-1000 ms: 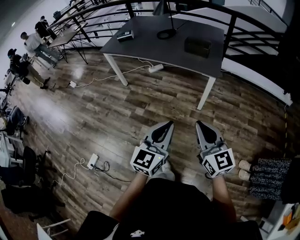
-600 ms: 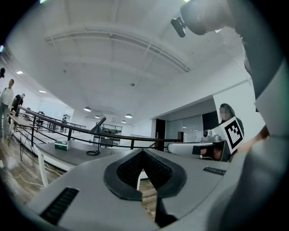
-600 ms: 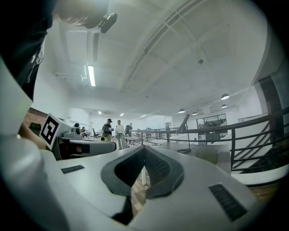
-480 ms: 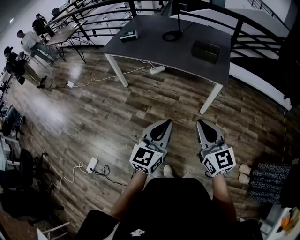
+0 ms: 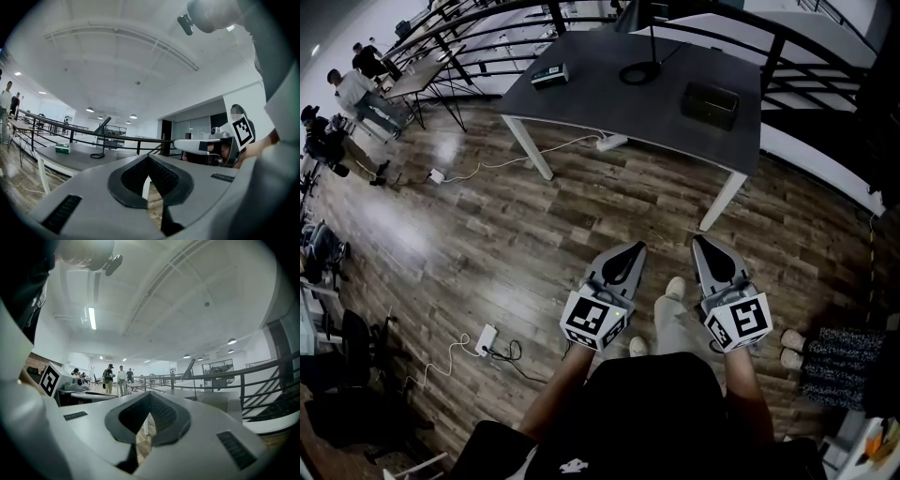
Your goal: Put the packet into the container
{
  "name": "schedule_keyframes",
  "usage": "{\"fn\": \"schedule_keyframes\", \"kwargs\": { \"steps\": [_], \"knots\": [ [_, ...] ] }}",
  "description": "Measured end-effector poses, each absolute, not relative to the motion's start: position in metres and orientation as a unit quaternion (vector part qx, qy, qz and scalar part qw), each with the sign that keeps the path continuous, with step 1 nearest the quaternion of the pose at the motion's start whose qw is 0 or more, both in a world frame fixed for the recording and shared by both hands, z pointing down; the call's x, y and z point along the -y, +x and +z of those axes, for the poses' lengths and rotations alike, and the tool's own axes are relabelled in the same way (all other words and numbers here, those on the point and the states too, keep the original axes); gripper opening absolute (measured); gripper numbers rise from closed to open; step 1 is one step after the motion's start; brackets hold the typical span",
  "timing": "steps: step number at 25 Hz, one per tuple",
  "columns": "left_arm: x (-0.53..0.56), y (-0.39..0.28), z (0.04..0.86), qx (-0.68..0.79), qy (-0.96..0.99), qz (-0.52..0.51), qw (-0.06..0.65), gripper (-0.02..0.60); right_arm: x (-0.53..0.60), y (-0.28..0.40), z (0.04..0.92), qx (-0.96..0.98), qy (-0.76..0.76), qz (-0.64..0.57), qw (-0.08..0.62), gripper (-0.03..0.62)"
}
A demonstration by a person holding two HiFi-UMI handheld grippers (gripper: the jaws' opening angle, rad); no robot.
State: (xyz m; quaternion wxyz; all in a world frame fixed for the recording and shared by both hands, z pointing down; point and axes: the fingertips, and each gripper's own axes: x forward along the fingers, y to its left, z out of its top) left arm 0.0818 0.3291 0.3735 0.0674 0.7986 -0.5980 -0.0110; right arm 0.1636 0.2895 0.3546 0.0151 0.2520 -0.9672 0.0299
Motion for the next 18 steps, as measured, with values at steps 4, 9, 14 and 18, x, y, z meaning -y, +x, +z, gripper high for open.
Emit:
{"fn": "schedule_keyframes", "kwargs": {
  "steps": [4, 9, 14, 18],
  "knots": [
    [-0.296, 0.067, 0.375, 0.605, 0.793, -0.01, 0.064, -0.002, -0.257, 0.149, 0.357, 0.97, 0.242, 0.029, 0.016, 0.004],
    [-0.25, 0.054, 0.378, 0.61, 0.789, -0.013, 0.069, -0.003, -0.206, 0.133, 0.356, 0.972, 0.235, 0.026, 0.019, 0.005],
    [-0.194, 0.039, 0.383, 0.616, 0.784, -0.017, 0.076, -0.003, -0.152, 0.115, 0.357, 0.975, 0.218, 0.023, 0.026, 0.005],
    [-0.151, 0.035, 0.386, 0.616, 0.784, -0.014, 0.079, -0.003, -0.108, 0.107, 0.361, 0.977, 0.21, 0.026, 0.031, 0.003]
  ]
}}
